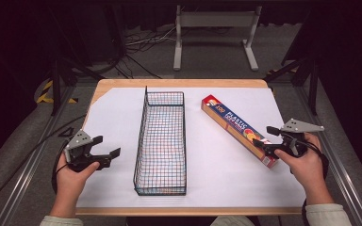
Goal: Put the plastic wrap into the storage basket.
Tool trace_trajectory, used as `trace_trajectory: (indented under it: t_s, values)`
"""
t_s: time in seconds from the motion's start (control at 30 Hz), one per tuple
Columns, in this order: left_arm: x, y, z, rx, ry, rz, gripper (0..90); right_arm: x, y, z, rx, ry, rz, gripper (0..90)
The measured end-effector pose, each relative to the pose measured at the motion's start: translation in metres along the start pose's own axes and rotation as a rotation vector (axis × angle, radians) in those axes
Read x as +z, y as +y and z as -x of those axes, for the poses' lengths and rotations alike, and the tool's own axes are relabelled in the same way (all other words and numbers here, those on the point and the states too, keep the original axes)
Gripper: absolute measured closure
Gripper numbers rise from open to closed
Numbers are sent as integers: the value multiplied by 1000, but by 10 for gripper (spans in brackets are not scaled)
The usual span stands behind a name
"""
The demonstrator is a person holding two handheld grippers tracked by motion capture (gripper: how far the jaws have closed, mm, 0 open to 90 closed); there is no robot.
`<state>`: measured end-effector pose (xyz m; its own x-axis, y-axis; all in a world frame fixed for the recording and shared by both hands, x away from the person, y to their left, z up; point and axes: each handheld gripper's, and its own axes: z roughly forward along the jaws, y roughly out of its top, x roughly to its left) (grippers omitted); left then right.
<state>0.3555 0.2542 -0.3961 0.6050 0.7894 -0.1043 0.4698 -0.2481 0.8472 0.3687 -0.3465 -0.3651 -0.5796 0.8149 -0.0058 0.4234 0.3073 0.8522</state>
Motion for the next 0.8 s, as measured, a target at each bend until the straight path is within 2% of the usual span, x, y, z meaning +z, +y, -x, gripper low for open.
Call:
trace_trajectory:
  t_s: [0.23, 0.47, 0.6, 0.8]
  values:
    - [-1, 0, 0, 3, 7, 0, 143, 6, 15, 2, -22, -3, -27, 230]
    - [-1, 0, -1, -16, 7, 10, 141, 22, 35, 9, -17, -4, -58, 228]
    - [-1, -1, 0, -8, 11, 5, 141, 32, 41, 11, -17, 1, -81, 227]
    - [-1, -1, -1, -14, 8, 12, 142, 51, 51, 15, -22, -15, -138, 228]
